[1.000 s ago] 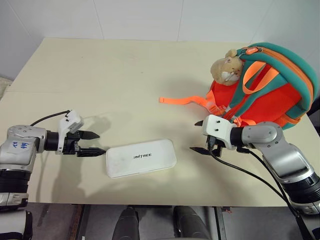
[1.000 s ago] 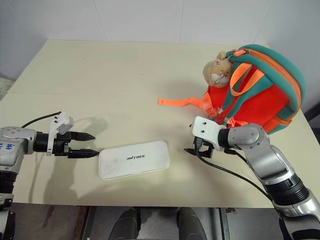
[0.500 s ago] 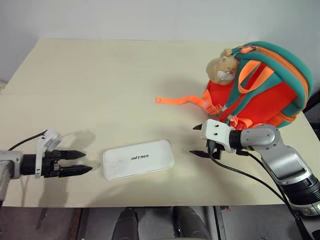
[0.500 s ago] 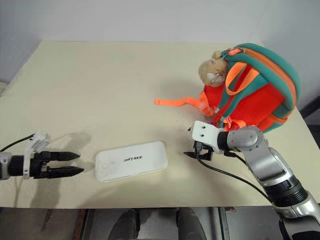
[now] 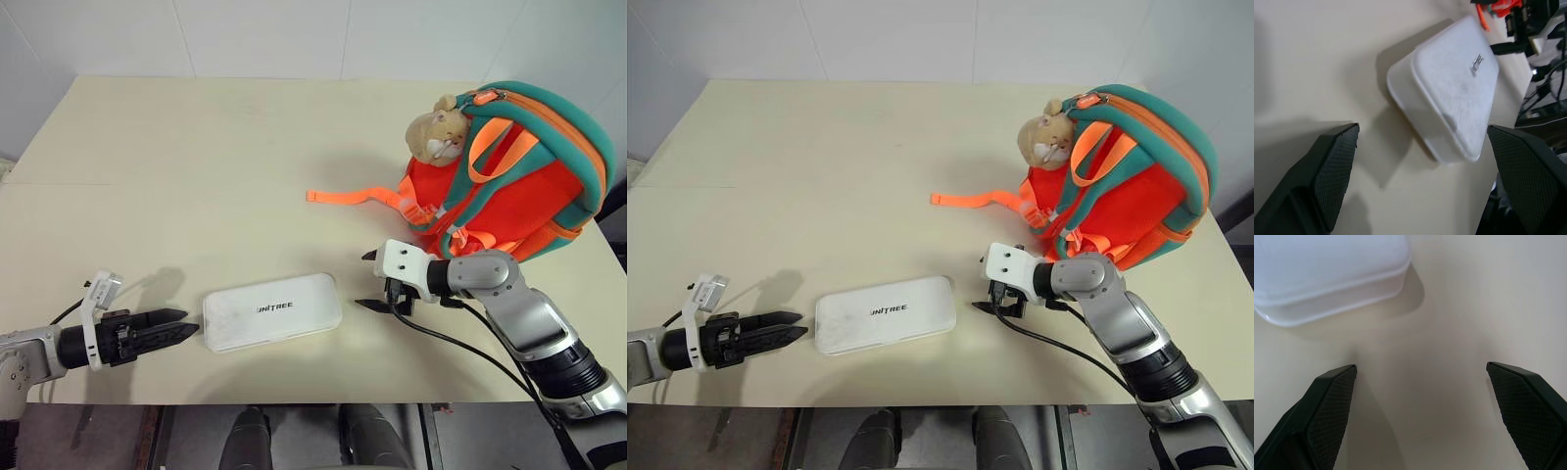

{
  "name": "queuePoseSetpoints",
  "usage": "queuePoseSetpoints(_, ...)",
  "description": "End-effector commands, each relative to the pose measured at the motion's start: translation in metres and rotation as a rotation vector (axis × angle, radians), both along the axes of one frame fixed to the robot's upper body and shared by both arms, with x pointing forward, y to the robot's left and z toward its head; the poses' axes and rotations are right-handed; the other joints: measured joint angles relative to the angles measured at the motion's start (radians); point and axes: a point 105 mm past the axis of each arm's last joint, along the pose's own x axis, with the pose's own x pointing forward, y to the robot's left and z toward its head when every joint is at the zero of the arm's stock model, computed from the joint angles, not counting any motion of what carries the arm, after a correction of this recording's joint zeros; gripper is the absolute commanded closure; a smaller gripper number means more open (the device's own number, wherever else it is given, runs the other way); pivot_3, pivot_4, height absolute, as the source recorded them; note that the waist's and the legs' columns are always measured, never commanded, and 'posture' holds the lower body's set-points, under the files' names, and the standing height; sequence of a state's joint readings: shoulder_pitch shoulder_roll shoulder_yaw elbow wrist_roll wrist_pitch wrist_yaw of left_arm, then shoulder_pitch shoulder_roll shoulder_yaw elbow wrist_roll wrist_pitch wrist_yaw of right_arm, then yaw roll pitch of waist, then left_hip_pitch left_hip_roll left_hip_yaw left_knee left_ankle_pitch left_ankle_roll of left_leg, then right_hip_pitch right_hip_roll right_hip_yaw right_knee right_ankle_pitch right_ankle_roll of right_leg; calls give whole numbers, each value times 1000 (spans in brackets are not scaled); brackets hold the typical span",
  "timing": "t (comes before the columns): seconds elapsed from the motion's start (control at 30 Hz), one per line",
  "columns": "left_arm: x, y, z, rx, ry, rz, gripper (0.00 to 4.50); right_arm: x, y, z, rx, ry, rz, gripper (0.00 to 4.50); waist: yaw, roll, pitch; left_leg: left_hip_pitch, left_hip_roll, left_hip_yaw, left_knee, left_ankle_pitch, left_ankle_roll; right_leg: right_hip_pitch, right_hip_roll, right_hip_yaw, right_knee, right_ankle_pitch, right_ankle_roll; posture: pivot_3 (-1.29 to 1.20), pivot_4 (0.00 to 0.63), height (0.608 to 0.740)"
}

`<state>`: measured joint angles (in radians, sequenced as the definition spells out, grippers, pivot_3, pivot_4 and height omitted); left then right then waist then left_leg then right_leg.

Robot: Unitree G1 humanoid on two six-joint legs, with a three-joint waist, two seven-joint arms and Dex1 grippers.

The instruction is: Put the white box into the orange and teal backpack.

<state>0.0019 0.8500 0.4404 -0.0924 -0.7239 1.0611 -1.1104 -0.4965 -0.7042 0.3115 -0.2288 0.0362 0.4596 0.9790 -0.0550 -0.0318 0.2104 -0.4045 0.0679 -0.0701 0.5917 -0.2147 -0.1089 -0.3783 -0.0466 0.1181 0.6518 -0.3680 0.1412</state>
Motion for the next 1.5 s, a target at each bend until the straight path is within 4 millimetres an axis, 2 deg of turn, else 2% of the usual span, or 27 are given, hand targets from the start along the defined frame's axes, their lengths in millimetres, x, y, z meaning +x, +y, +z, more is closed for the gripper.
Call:
queuePoseSetpoints(0.03, 3, -6, 13, -40, -53, -5, 7, -3, 9, 9, 11, -37, 34, 0, 1, 0, 0, 0, 0, 0, 0, 0, 0, 0, 0, 0, 0, 0, 0, 0, 150, 740)
queuePoseSetpoints(0.4, 13, -34, 8, -141, -26, -51, 7, -5, 18, 10, 27, -40, 57, 0, 1, 0, 0, 0, 0, 0, 1, 0, 0, 0, 0, 0, 0, 0, 0, 0, 150, 740)
queuePoseSetpoints(0.73, 15, -44, 7, -160, -8, -72, 7, -6, 23, 11, 42, -39, 62, 0, 1, 0, 0, 0, 0, 0, 1, 0, 0, 1, 0, 0, 0, 0, 0, 0, 150, 740)
queuePoseSetpoints(1.0, 21, -21, 6, -63, -29, 20, 7, -5, 24, 11, 41, -40, 62, 0, 0, 0, 0, 0, 0, 0, 1, 0, 0, 0, 0, 0, 0, 0, 1, 0, 150, 740)
queuePoseSetpoints(1.17, 15, -1, 9, -25, -14, 49, 7, -4, 24, 10, 39, -39, 62, 0, -2, 0, 0, 0, 0, 0, 0, 0, -1, 0, 0, 0, -1, 0, 0, 0, 150, 740)
queuePoseSetpoints(1.3, 7, -2, 11, -40, 11, 29, 7, -3, 25, 10, 40, -40, 67, 0, 0, 0, 0, 0, 0, 0, 0, 0, -1, 0, 0, 0, -1, 0, 0, 0, 150, 740)
queuePoseSetpoints(1.5, -2, -17, 11, -112, 38, -13, 7, -2, 26, 10, 41, -42, 72, 0, 0, 0, 0, 0, 0, 0, -1, 0, -1, 0, 0, 0, -1, 0, 0, 0, 150, 740)
